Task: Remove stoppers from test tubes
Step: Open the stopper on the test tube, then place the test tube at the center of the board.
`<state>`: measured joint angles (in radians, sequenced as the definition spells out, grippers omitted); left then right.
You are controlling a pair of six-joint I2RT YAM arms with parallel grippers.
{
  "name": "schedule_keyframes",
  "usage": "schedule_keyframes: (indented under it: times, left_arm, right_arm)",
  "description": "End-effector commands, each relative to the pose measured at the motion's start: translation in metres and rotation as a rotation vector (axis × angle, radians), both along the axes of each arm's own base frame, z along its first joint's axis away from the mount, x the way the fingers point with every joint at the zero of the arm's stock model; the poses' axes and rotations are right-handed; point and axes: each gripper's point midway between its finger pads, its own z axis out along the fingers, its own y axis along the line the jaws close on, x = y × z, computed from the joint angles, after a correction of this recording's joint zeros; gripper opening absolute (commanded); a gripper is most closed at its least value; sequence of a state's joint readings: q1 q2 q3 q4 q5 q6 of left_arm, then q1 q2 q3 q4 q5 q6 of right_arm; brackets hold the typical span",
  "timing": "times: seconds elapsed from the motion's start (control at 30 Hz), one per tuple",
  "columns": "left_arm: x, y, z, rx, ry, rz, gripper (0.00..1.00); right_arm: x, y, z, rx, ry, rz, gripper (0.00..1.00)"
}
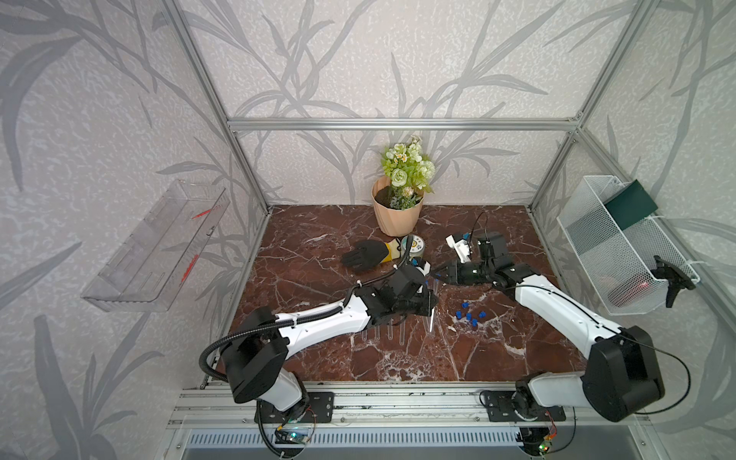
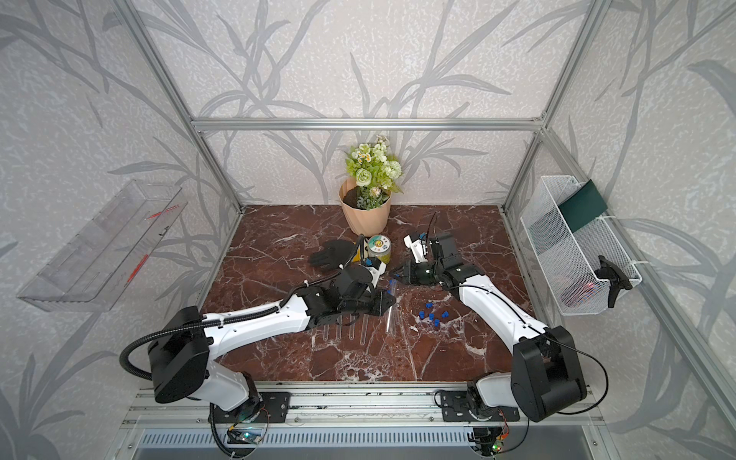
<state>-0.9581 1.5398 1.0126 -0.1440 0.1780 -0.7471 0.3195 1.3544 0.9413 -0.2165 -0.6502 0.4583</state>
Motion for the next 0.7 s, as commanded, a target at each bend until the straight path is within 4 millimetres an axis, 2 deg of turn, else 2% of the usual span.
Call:
schedule_keyframes:
  times: [0.0, 0.23, 0.5, 0.67]
  left_arm:
    - [-0.025, 0.037, -0.053, 0.193, 0.161, 0.028, 0.00]
    - [-0.025, 0.039, -0.052, 0.194, 0.158, 0.037, 0.00]
    - [-0.022, 0.044, -0.055, 0.208, 0.158, 0.070, 0.00]
    - [-0.018, 0.045, -0.062, 0.259, 0.173, 0.091, 0.00]
  right_arm:
    - [0.021, -0.015, 0.038, 0.011, -0.165, -0.068, 0.04]
    - [0.022, -0.018, 0.037, 0.009, -0.162, -0.076, 0.04]
    - [0.019, -0.033, 0.014, -0.073, -0.085, -0.106, 0.04]
    - [0.013, -0.050, -0.007, -0.164, -0.016, -0.136, 0.04]
